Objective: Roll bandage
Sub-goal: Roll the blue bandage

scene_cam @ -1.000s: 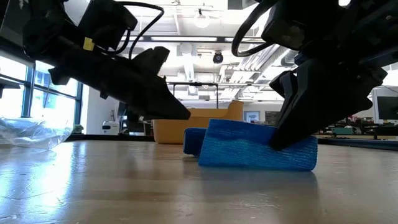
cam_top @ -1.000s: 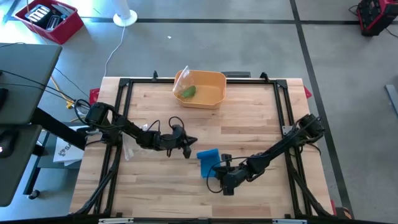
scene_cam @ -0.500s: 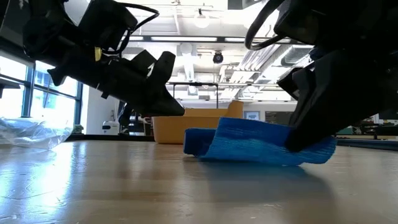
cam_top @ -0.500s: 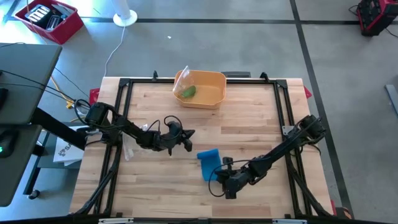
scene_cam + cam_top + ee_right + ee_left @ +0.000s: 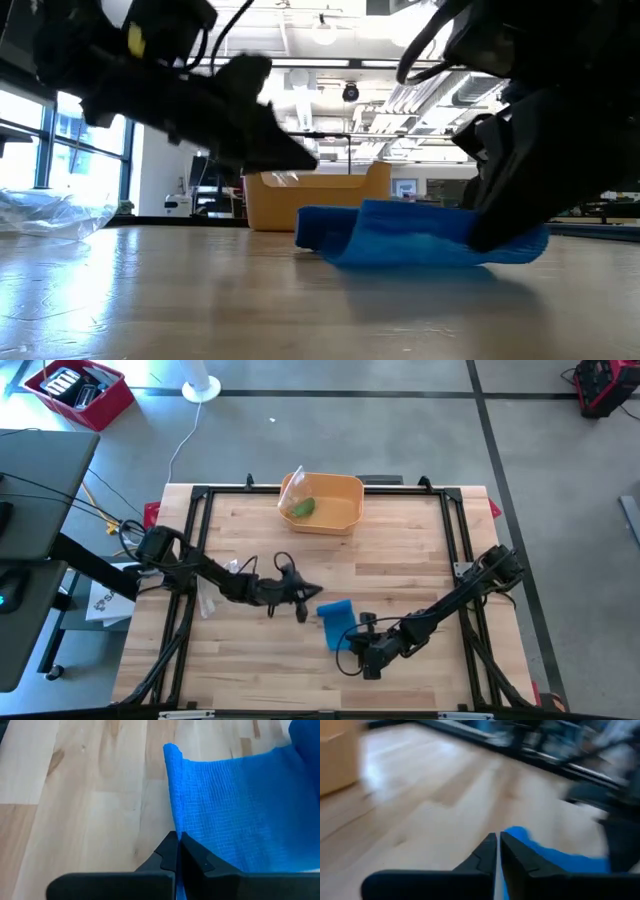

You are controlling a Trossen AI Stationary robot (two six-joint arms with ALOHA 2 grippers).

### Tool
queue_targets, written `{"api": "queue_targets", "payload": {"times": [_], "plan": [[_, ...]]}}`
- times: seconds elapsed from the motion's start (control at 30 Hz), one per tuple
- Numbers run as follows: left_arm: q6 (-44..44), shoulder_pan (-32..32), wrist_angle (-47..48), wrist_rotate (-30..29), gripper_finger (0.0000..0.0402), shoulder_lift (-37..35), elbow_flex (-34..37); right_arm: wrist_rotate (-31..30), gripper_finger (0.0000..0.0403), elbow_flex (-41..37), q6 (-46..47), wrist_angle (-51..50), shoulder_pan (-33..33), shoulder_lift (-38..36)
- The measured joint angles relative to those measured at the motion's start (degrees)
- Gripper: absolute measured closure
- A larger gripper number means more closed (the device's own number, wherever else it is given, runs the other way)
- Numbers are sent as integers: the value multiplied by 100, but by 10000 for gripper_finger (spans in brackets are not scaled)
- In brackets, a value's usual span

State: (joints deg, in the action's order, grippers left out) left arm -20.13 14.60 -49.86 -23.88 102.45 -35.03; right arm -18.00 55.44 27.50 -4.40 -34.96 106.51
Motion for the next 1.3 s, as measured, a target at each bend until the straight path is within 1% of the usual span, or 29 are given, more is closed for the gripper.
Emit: {"api": "queue_targets", "payload": {"times": [0.07,0.17,0.27,0.43,0.5,0.6,0.7,0.83,0.9,1.0,1.17,1.3], "plan": [[457,84,404,166,354,0,-280,11,403,0,154,-106,-69,-47],[968,172,1175,180,322,3,-691,0,403,2,364,-318,-183,-175],[953,147,1579,206,292,84,-1012,-164,403,4,462,-461,-287,-303],[822,105,1754,803,260,409,-1293,-354,403,4,503,-506,-352,-342],[879,159,1770,877,253,548,-1342,-370,403,4,507,-509,-346,-344],[1051,214,1763,860,250,798,-1412,-383,403,4,509,-532,-339,-344],[1023,167,1859,831,251,1063,-1553,-413,403,4,509,-525,-332,-344],[531,27,2454,588,256,1154,-1769,-412,403,4,632,-526,-337,-344],[413,-101,2555,459,260,1154,-1816,-404,403,4,730,-523,-385,-344],[209,-317,2630,431,266,1139,-1827,-404,403,4,995,-522,-496,-344],[-614,-678,3043,543,273,1113,-1839,-457,403,4,1381,-507,-729,-333],[-727,-848,2863,905,275,1125,-1832,-455,403,4,1505,-432,-938,-329]]}}
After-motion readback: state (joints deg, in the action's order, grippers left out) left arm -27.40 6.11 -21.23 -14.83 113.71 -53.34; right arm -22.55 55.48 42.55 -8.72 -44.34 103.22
